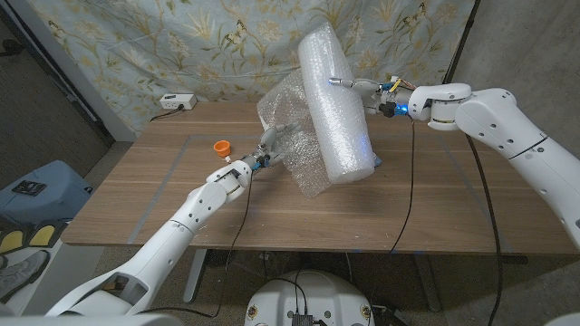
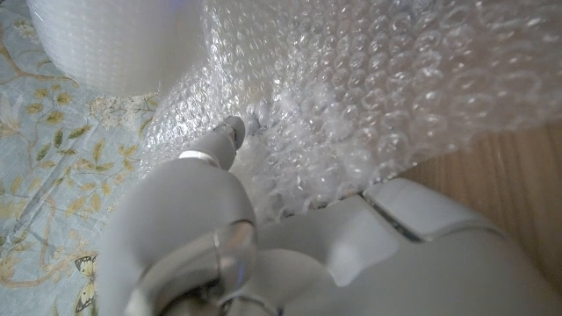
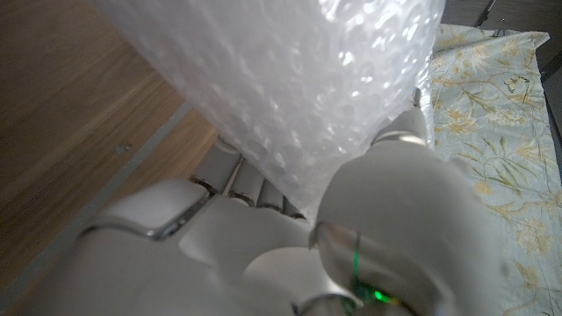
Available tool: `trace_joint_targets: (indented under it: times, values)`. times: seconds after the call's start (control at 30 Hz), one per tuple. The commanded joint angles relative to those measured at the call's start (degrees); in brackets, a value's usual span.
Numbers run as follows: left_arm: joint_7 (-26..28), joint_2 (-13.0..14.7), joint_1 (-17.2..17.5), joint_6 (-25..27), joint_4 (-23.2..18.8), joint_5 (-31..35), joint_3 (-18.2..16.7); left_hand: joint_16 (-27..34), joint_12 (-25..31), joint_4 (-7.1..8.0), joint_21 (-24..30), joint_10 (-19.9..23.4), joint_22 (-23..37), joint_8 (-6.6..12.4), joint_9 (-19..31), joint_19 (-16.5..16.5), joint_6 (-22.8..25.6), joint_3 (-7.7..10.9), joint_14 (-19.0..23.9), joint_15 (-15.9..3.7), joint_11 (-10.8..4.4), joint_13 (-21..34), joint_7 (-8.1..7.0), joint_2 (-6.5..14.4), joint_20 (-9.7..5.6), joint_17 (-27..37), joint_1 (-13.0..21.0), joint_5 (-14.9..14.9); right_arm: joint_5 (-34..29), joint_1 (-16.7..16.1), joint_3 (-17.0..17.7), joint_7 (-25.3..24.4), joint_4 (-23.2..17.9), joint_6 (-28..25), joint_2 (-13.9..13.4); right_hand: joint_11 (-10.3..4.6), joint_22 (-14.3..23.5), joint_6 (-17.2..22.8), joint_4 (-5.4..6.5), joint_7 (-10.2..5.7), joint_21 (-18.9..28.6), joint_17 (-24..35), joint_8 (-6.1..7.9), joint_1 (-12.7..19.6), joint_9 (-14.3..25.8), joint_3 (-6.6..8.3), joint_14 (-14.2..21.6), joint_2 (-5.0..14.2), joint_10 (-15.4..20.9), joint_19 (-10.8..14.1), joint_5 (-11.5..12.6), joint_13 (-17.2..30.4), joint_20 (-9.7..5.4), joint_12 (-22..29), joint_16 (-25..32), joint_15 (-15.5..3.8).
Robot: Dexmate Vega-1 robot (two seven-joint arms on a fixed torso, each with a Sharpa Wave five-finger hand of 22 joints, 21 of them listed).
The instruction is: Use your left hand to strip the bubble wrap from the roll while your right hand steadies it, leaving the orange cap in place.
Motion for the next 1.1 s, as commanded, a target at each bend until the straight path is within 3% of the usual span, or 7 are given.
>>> trace_joint_targets:
  times: [0.03,0.2,0.43,0.8,1.1]
  values:
    - [4.8,1.3,1.1,0.7,-2.8,-0.4,-0.4,1.7,2.0,0.26,1.7,5.1,0.2,0.55,0.3,2.6,2.9,-0.15,6.2,-2.48,-0.39,1.5,-0.24,0.6,-1.99,0.2,1.4,-0.6,0.5,-0.4,0.1,-0.6,-0.4,0.2,0.0,0.18,0.2,0.5,0.01,-0.16,0.4,0.2,-0.06,4.0,0.3,0.35,2.1,4.49,0.5,0.7,-0.3,0.1,0.05,0.4,-0.2,-4.28]
    - [5.1,1.6,1.1,0.6,-2.8,-0.3,-0.4,3.1,3.4,0.25,2.8,8.7,0.3,0.52,0.3,3.8,4.1,-0.28,10.9,-4.65,-1.58,2.6,0.71,0.9,-3.65,0.2,2.3,-1.2,0.6,-0.2,-0.2,-0.5,-0.3,0.2,0.2,0.21,0.2,0.6,-0.03,-0.23,0.5,0.3,-0.13,4.1,0.3,0.46,2.1,4.58,0.6,0.9,-0.4,0.2,-0.02,0.4,-0.3,-4.44]
    - [4.7,1.8,0.5,1.2,-2.2,-0.7,-0.2,3.6,4.0,0.31,3.3,10.2,0.4,0.42,0.3,3.8,4.8,-0.45,13.1,-5.59,-2.4,3.2,1.26,0.9,-4.27,0.3,2.8,-1.6,1.0,0.0,-0.3,-0.1,0.3,0.1,0.5,0.33,0.2,0.4,0.1,-0.09,0.6,0.3,-0.36,4.0,0.4,0.55,2.2,4.74,0.6,1.0,-0.7,0.0,0.02,0.3,-0.5,-4.29]
    - [3.8,1.5,-0.9,2.3,-0.7,-1.7,0.0,3.5,4.2,0.31,3.7,10.8,0.5,0.27,0.3,3.9,5.1,-0.61,13.7,-5.87,-2.77,3.6,1.17,0.9,-4.76,0.3,3.2,-1.8,3.2,0.7,-0.4,2.3,3.2,-0.5,1.3,1.21,0.1,-0.9,0.34,0.36,0.6,0.1,-1.26,3.5,0.5,0.65,1.9,4.89,-0.2,0.7,-1.3,-0.6,0.45,-0.4,-1.6,-3.78]
    - [4.3,1.7,-1.6,4.0,-0.2,-2.4,-0.1,3.3,4.2,0.5,3.9,10.8,0.5,0.07,0.3,3.8,5.1,-0.79,13.6,-5.81,-2.81,4.0,1.07,0.9,-4.81,0.3,3.3,-1.9,6.1,-0.5,0.2,3.4,6.3,-0.2,2.7,1.18,0.1,-1.0,0.43,0.4,0.6,0.0,-1.57,3.3,0.5,0.81,1.9,5.11,-0.3,0.6,-1.7,-0.9,0.52,-0.6,-2.1,-3.82]
